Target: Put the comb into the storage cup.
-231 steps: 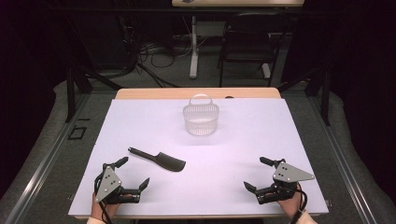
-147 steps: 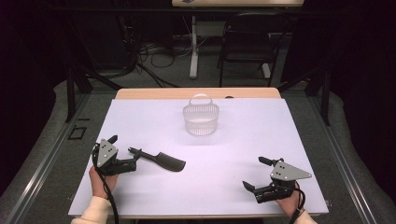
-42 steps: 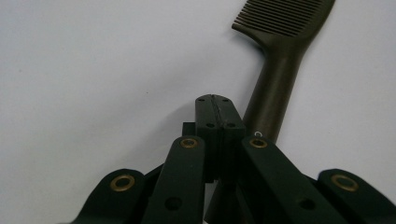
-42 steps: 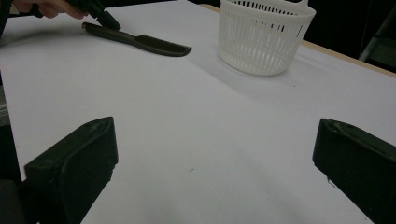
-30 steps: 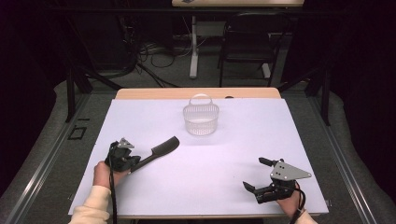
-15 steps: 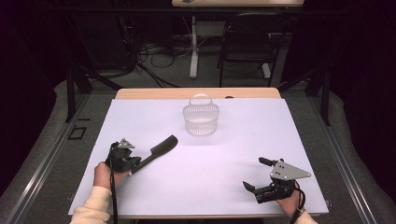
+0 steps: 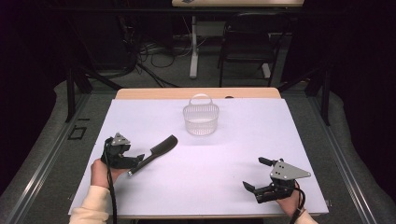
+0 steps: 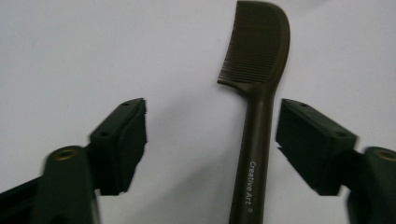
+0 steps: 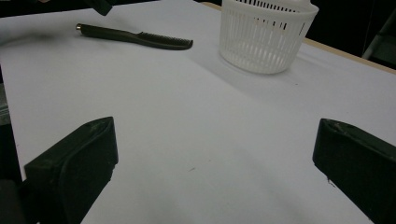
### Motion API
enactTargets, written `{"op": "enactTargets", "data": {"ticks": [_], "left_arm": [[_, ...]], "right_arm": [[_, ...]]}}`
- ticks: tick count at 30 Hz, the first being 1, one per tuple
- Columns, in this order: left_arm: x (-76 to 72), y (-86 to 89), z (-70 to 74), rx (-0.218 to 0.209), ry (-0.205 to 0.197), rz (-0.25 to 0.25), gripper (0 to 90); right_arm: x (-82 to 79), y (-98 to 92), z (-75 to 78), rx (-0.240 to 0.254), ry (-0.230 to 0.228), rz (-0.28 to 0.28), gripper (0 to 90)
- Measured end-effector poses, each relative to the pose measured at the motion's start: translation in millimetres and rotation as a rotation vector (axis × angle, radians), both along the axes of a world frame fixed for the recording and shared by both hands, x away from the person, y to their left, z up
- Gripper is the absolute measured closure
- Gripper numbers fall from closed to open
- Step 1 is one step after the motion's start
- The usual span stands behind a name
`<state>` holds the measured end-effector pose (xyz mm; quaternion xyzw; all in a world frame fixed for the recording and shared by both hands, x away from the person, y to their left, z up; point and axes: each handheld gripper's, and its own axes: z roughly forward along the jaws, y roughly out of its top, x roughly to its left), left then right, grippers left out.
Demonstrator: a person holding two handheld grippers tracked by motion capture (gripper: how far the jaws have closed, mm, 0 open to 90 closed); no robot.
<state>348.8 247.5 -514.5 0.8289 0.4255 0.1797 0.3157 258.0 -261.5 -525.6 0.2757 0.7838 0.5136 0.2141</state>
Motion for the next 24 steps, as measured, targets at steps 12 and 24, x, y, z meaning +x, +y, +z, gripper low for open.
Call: {"op": "enactTargets", "data": {"ticks": [12, 24], "left_arm": [[-2.5, -11.2, 7.4, 0.094, -0.043, -0.048, 0.0], [-4.1, -29.7, 15.9, 0.155, -0.04, -0.09, 0.2]], "right_arm": [[0.0, 1.4, -0.1, 0.003, 0.002, 0.01, 0.0], [2.1, 1.2, -1.5, 0.002, 0.02, 0.011, 0.0]]}}
